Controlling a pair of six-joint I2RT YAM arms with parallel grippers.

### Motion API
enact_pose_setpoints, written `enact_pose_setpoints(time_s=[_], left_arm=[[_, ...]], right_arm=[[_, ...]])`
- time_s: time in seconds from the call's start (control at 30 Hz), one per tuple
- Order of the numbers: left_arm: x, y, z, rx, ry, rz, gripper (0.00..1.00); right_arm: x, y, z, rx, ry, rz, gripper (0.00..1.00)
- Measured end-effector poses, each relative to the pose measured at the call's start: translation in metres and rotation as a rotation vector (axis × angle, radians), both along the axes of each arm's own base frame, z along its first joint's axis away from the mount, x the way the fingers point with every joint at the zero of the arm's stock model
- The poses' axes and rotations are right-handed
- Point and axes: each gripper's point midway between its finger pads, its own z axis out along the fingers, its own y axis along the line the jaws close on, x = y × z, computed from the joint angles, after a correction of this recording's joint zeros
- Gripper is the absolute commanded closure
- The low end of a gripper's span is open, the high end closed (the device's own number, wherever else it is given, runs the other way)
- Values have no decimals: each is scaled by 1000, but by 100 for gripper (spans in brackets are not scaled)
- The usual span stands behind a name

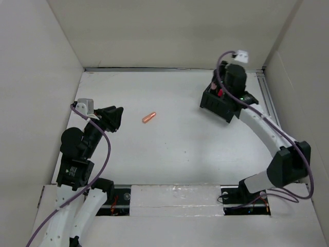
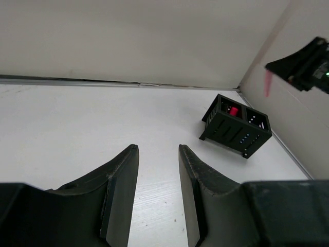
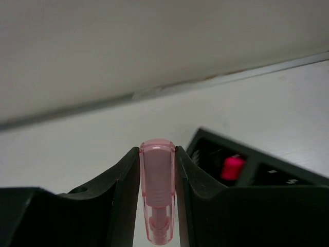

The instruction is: Organize the desk

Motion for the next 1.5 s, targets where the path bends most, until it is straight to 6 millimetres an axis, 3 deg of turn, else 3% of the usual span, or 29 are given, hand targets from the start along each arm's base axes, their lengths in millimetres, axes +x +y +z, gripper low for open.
enact_pose_setpoints(time_s=[0.07, 0.13, 0.2, 0.3, 0.43, 0.73, 0.83, 0.97, 1.0, 1.13, 1.17, 1.27, 1.3, 1.33, 1.37, 1.4, 1.47, 1.5], left_arm=[[0, 0, 0, 0, -2, -2, 67], [-1, -1, 1, 0, -2, -5, 67], [-1, -1, 0, 0, -2, -7, 67], [-1, -1, 0, 0, -2, -7, 67], [-1, -1, 0, 0, -2, -7, 67], [-1, -1, 0, 0, -2, -7, 67], [-1, -1, 0, 0, -2, -7, 67], [-1, -1, 0, 0, -2, -7, 67], [-1, -1, 0, 0, -2, -7, 67], [-1, -1, 0, 0, -1, -7, 67], [-1, -1, 0, 0, -1, -7, 67], [-1, -1, 0, 0, -1, -7, 67], [-1, -1, 0, 0, -1, -7, 67], [-1, -1, 0, 0, -1, -7, 67], [-1, -1, 0, 0, -2, -6, 67], [-1, -1, 0, 0, -2, -6, 67], [-1, 0, 0, 0, -2, -3, 67], [0, 0, 0, 0, -2, -3, 67]], right_arm=[[-2, -54, 24, 39, -89, -150, 80], [-7, -100, 26, 57, -130, -294, 80], [-8, -129, 7, 50, -113, -393, 80], [-3, -152, -34, 17, -33, -477, 80], [4, -166, -69, -21, 48, -527, 79], [13, -166, -116, -92, 148, -558, 78], [13, -161, -128, -119, 178, -556, 66], [11, -149, -130, -136, 187, -540, 46], [11, -145, -128, -137, 184, -535, 36], [8, -123, -113, -135, 154, -484, 32], [7, -116, -106, -130, 140, -467, 36], [2, -84, -82, -111, 95, -379, 83], [1, -67, -75, -99, 77, -332, 98], [0, -46, -71, -82, 65, -270, 100], [-4, -3, -70, -61, 59, -153, 100], [-5, 6, -70, -59, 59, -128, 100], [-12, 69, -82, -54, 85, 32, 98], [-15, 103, -89, -56, 101, 107, 85]])
